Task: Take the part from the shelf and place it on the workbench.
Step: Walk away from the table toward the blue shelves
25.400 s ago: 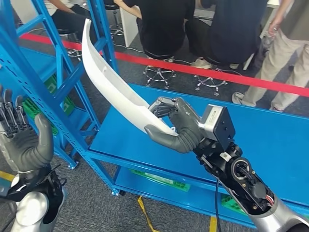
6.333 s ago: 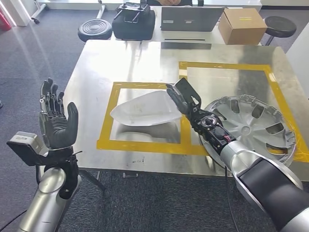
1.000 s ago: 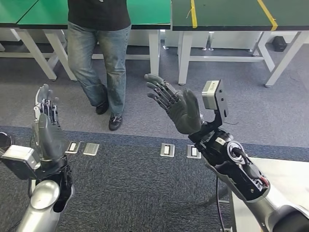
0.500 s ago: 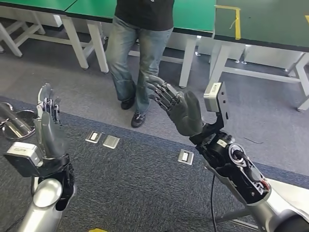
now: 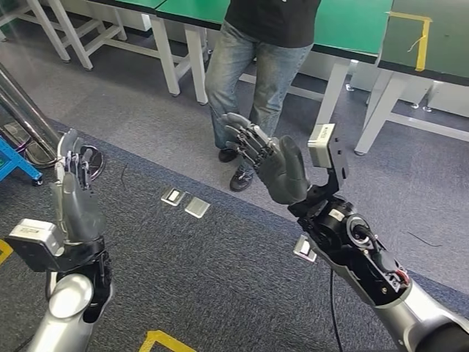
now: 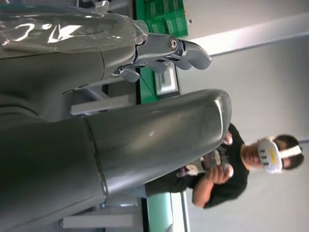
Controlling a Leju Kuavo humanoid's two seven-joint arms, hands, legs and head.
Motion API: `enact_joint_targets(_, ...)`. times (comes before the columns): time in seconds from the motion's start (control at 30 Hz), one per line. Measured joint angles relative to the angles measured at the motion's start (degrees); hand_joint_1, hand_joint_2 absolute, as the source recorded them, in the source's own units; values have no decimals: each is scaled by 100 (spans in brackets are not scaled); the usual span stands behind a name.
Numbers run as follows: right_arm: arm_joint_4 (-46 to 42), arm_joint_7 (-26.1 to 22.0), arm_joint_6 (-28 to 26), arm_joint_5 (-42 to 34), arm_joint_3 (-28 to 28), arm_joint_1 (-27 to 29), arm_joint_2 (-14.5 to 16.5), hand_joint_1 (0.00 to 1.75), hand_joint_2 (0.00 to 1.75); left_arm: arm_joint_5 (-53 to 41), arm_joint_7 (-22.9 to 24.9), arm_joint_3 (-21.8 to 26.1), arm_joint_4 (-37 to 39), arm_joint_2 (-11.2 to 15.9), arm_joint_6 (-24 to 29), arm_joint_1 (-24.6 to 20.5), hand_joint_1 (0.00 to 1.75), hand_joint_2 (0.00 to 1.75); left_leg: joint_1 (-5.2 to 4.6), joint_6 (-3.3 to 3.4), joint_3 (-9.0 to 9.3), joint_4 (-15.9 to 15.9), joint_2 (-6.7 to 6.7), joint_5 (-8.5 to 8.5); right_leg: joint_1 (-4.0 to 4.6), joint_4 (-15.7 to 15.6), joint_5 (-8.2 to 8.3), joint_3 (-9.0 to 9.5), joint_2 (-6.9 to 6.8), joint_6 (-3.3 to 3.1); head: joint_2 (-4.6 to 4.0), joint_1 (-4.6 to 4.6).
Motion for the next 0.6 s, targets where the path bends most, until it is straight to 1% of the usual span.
enact_joint_targets(0.03,16,-7,18,-3,5,1,0,0,0,0,1,0,0,5,10,15,0,0,16,-23,-117,183,18,-13,-1,0,-11,5,-82,1,0,-32)
enact_joint_targets(0.07,32,-14,32,-6,9,0,0,0,0,0,1,0,0,12,20,24,0,0,27,-37,-111,137,32,75,-3,1,-24,15,-159,7,0,-61)
enact_joint_targets(0.1,48,-22,39,-13,12,-4,0,0,0,0,1,0,-1,19,28,29,0,0,33,-42,34,-158,71,254,-4,1,-40,34,-233,19,0,-83)
enact_joint_targets(0.13,61,-32,48,-23,14,-13,0,0,0,1,1,0,-4,25,33,30,0,0,31,-34,269,-600,171,458,-1,1,-61,60,-301,37,0,-98)
enact_joint_targets(0.17,72,-43,54,-36,15,-26,0,0,0,1,1,0,-7,30,36,28,0,0,10,-14,494,-1018,285,607,14,2,-86,83,-358,64,0,-113)
enact_joint_targets(0.2,82,-51,60,-48,16,-47,0,0,0,2,1,0,-12,32,38,27,0,0,-11,17,660,-1333,367,701,29,3,-110,106,-410,93,0,-112)
enact_joint_targets(0.23,91,-58,66,-57,16,-66,0,0,0,3,0,0,-17,35,40,27,0,0,-35,55,740,-1487,409,720,46,1,-133,125,-455,125,0,-104)
enact_joint_targets(0.27,101,-63,69,-64,16,-82,0,0,0,3,-1,0,-20,38,41,29,0,0,-58,92,746,-1511,371,698,57,-5,-153,144,-500,155,0,-93)
enact_joint_targets(0.3,110,-64,71,-67,18,-93,1,0,0,4,-1,0,-28,43,42,32,0,0,-61,132,749,-1517,297,694,53,-16,-171,174,-553,187,0,-77)
enact_joint_targets(0.33,114,-66,72,-70,18,-96,2,0,0,4,-1,0,-38,46,44,38,0,0,-52,166,770,-1530,235,690,39,-4,-209,190,-540,220,0,-66)
enact_joint_targets(0.37,117,-66,72,-72,16,-100,3,0,0,3,-1,0,-51,47,46,39,0,0,-37,200,798,-1549,174,691,23,82,-286,173,-450,243,0,-52)
enact_joint_targets(0.4,117,-66,72,-73,14,-105,4,0,0,3,2,0,-63,43,50,39,0,0,-18,235,828,-1568,113,694,11,296,-419,89,-312,259,0,-24)
enact_joint_targets(0.43,117,-64,72,-73,11,-107,4,0,0,2,4,0,-72,38,54,42,0,0,-6,260,850,-1578,56,691,4,647,-598,-76,-143,266,0,14)
enact_joint_targets(0.47,118,-61,72,-73,10,-101,4,0,0,2,7,0,-75,34,56,45,0,0,-10,280,858,-1578,-6,684,11,1088,-787,-293,-22,267,0,52)
enact_joint_targets(0.5,119,-57,69,-72,10,-88,4,0,0,2,9,0,-75,31,57,54,0,0,-17,292,861,-1576,-79,679,18,1503,-927,-519,34,266,0,89)
enact_joint_targets(0.53,120,-49,64,-72,10,-72,4,0,0,1,14,0,-75,31,58,64,0,0,-24,298,866,-1574,-155,674,28,1761,-966,-680,56,262,0,115)
enact_joint_targets(0.57,121,-36,59,-72,9,-61,4,0,0,-2,24,0,-76,31,63,71,0,0,-30,302,876,-1569,-238,669,34,1788,-878,-739,67,250,0,137)
enact_joint_targets(0.6,122,-20,50,-73,9,-58,4,0,0,-7,39,0,-80,31,72,75,0,0,-33,299,890,-1564,-319,662,37,1572,-677,-684,88,230,0,157)
